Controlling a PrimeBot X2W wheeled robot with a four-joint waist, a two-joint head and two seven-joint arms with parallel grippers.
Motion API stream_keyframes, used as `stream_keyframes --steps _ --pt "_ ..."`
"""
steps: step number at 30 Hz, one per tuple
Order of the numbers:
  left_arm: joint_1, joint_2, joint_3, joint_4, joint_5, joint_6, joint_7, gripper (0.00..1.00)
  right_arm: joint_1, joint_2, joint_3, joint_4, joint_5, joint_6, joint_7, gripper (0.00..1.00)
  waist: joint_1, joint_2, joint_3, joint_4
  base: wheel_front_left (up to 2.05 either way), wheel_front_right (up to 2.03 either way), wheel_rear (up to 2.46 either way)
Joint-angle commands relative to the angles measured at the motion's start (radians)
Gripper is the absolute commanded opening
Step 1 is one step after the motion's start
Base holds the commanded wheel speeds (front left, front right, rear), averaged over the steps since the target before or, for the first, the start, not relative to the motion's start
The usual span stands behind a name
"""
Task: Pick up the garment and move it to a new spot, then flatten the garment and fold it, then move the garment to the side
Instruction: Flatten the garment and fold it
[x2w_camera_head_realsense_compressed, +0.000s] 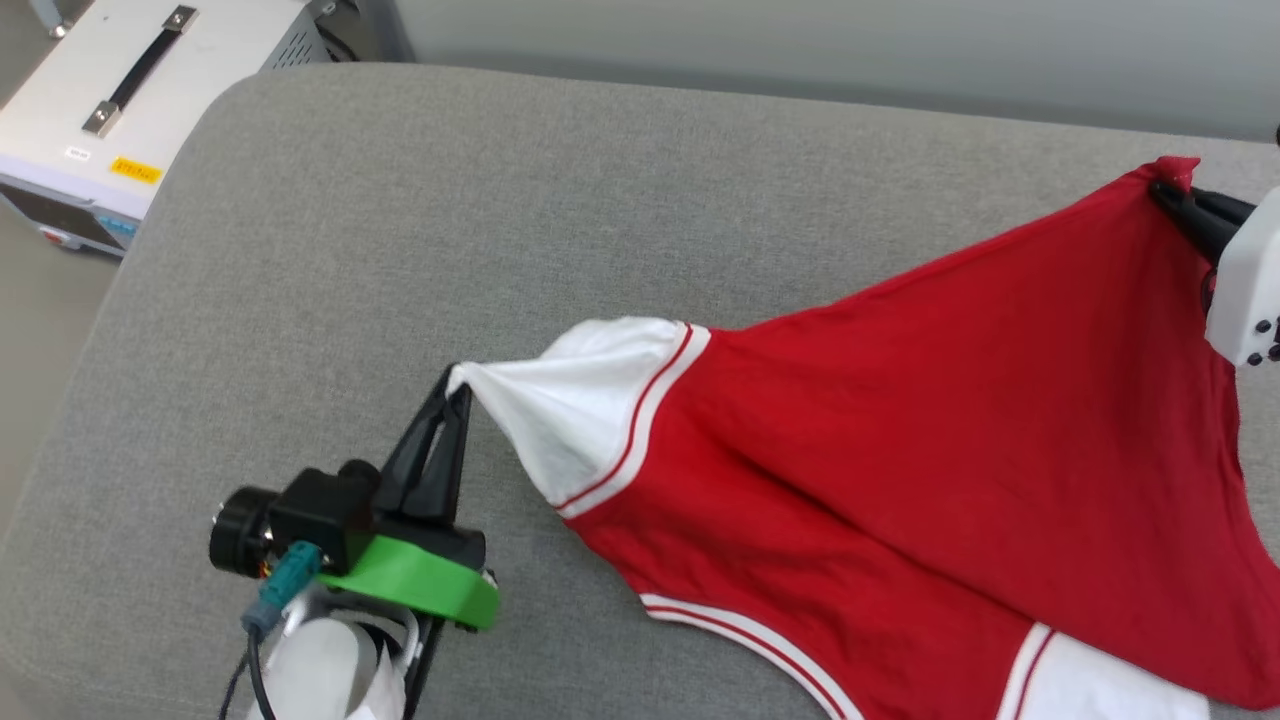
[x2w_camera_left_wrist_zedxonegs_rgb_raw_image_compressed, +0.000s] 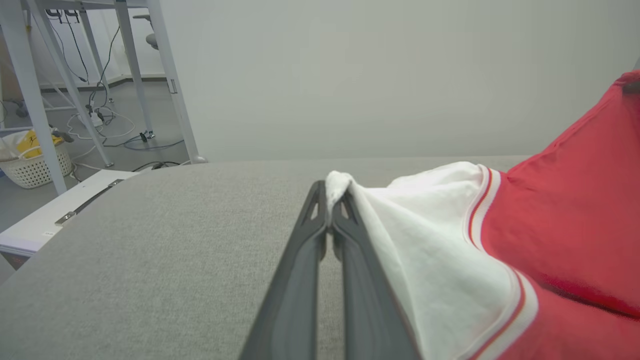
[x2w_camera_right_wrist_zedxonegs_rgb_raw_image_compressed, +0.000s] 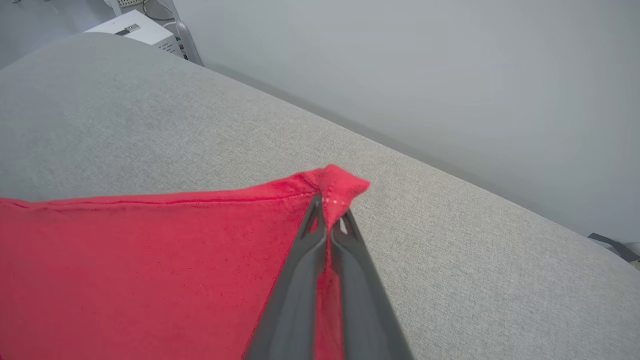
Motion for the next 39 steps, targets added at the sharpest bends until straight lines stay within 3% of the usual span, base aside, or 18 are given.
stream_keyframes --steps 1,12,19,27,34,39 --pt "-0.045 0.014 0.011 -0.019 0.002 -0.001 -0.003 0.0 0.017 -0.007 -0.013 -0.017 0.005 -0.001 -0.029 0.0 0.0 0.0 -0.056 -0.038 0.0 0.0 0.0" --pt "-0.358 0.108 -0.008 -0.116 -0.041 -0.003 0.085 0.0 0.042 0.004 -0.158 -0.176 -0.052 -0.001 -0.136 0.0 0.0 0.0 -0.079 -0.089 0.0 0.0 0.0" --pt "-0.601 0.193 -0.082 -0.145 -0.075 -0.003 0.15 0.0 0.018 0.039 -0.267 -0.291 -0.105 -0.001 -0.109 0.0 0.0 0.0 -0.053 -0.111 0.0 0.0 0.0" --pt "-0.851 0.232 -0.148 -0.07 -0.131 -0.003 0.182 0.0 -0.049 0.077 -0.361 -0.376 -0.153 -0.001 -0.04 0.0 0.0 0.0 0.023 -0.127 0.0 0.0 0.0" --pt "-1.082 0.24 -0.193 0.063 -0.166 -0.003 0.178 0.0 -0.212 0.113 -0.384 -0.328 -0.179 -0.001 -0.003 0.0 0.0 0.0 0.161 -0.148 0.0 0.0 0.0" --pt "-1.315 0.252 -0.233 0.184 -0.175 -0.003 0.175 0.0 -0.427 0.14 -0.356 -0.222 -0.208 -0.001 0.004 0.0 0.0 0.0 0.281 -0.172 0.0 0.0 0.0"
